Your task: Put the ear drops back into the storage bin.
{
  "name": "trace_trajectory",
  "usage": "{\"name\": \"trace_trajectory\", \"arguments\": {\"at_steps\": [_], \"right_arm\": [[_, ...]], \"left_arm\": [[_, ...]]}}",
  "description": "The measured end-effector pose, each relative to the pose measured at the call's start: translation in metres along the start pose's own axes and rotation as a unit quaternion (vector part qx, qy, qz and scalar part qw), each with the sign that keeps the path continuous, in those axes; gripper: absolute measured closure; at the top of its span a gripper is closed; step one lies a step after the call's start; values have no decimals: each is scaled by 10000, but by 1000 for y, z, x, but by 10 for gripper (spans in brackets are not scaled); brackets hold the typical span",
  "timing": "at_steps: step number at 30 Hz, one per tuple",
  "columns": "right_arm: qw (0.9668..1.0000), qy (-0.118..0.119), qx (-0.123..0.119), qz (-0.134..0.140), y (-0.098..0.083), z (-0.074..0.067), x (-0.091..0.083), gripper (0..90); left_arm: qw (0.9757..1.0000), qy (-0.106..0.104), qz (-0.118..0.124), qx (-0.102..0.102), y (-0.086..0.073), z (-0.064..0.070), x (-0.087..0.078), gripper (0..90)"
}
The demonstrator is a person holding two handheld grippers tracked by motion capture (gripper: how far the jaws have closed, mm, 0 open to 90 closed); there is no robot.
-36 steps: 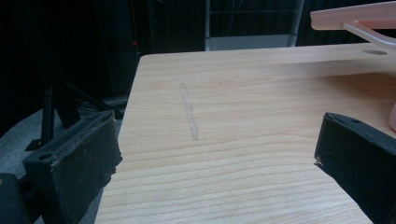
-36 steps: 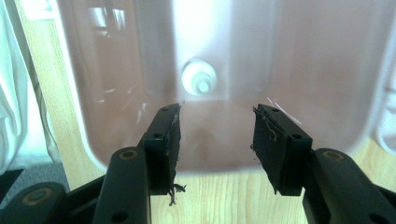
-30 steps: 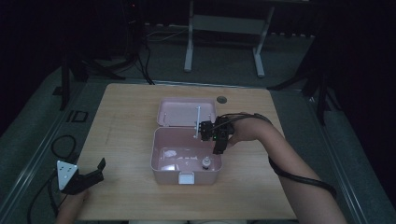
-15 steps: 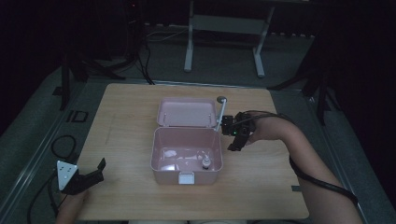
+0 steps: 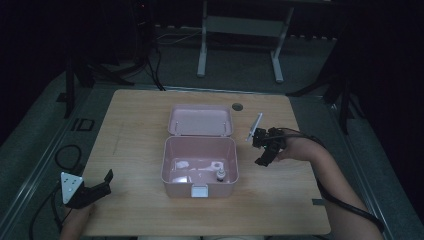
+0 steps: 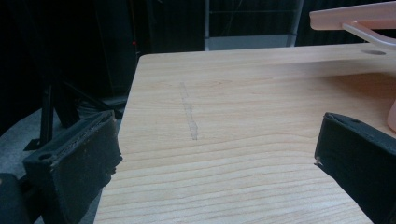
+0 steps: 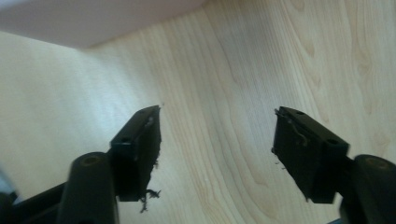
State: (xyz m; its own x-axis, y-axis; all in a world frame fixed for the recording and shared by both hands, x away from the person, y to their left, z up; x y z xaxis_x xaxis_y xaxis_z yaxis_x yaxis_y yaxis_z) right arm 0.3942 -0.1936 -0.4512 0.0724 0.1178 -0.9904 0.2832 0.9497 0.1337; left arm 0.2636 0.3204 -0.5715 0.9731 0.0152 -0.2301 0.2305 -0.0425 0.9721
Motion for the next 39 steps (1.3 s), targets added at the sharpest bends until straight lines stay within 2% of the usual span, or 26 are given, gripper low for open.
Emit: {"name": "trace_trajectory", "arguments": {"at_steps": [3,4,6,8,9,12,14,17,19,20,21,22,23,25,26,27,29,31,34,38,39], "right_arm": [[9997,-12,193,164,-6,4,10,307],[9992,-106,294,254,-10,6,16,292],[9981,-145,475,357,-15,9,26,286],[9972,-271,530,446,-20,10,34,246],[9963,-255,640,521,-22,11,39,241],[9942,-259,756,726,-26,10,49,190],[9924,-167,843,886,-28,10,54,131],[9866,-22,1055,1246,-32,10,60,113],[9815,-135,1169,1512,-36,12,62,113],[9782,-217,1273,1629,-37,13,63,114],[9698,-536,1433,1898,-42,18,66,115],[9647,-712,1527,2025,-44,20,67,122],[9647,-712,1527,2025,-44,20,67,122],[9570,-828,1704,2196,-48,23,71,120],[9517,-914,1816,2300,-50,24,72,120],[9423,-1031,1982,2495,-55,26,73,116],[9301,-1209,2177,2699,-61,29,75,116],[9215,-1385,2298,2808,-66,30,78,116],[9114,-1587,2495,2862,-73,33,82,116],[8901,-1867,2833,3043,-81,35,87,116],[8861,-1919,2895,3069,-83,36,88,116]], "left_arm": [[10000,0,1,1,0,0,0,3],[10000,1,2,1,0,0,0,4],[10000,4,1,1,0,0,0,4],[10000,4,-1,2,0,0,0,4],[10000,4,0,3,0,0,0,4],[10000,7,-5,3,0,0,0,3],[10000,11,-2,6,0,0,0,3],[10000,8,-3,1,0,0,0,4],[10000,7,-2,-2,0,0,0,4],[10000,5,-3,-2,0,0,0,4],[10000,2,-9,-4,0,0,0,3],[10000,3,-7,-5,0,0,0,3],[10000,2,-1,-2,0,0,0,3],[10000,4,-1,-4,0,0,0,3],[10000,4,-2,-6,0,0,0,4],[10000,8,-7,-14,0,0,0,3],[10000,7,-10,-11,0,0,0,4],[10000,4,-11,-8,0,0,0,3],[10000,3,-3,-5,0,0,0,3],[10000,7,-9,-11,0,0,0,4],[10000,7,-12,-12,0,0,0,4]]}}
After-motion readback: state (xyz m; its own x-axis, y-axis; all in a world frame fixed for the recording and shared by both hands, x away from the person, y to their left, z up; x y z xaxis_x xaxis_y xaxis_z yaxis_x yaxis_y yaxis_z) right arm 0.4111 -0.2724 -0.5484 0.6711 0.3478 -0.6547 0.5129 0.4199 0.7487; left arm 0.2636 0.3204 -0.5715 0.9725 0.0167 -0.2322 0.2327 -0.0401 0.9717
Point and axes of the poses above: each handheld gripper's, and its own axes: x roughly forward along the jaws, y roughly out of its top, z roughly to its right, the point moved 4 cm from there along x, roughly forward along the jaws, and after that the axes turned 7 degrees about y, right-handed, at the moved point
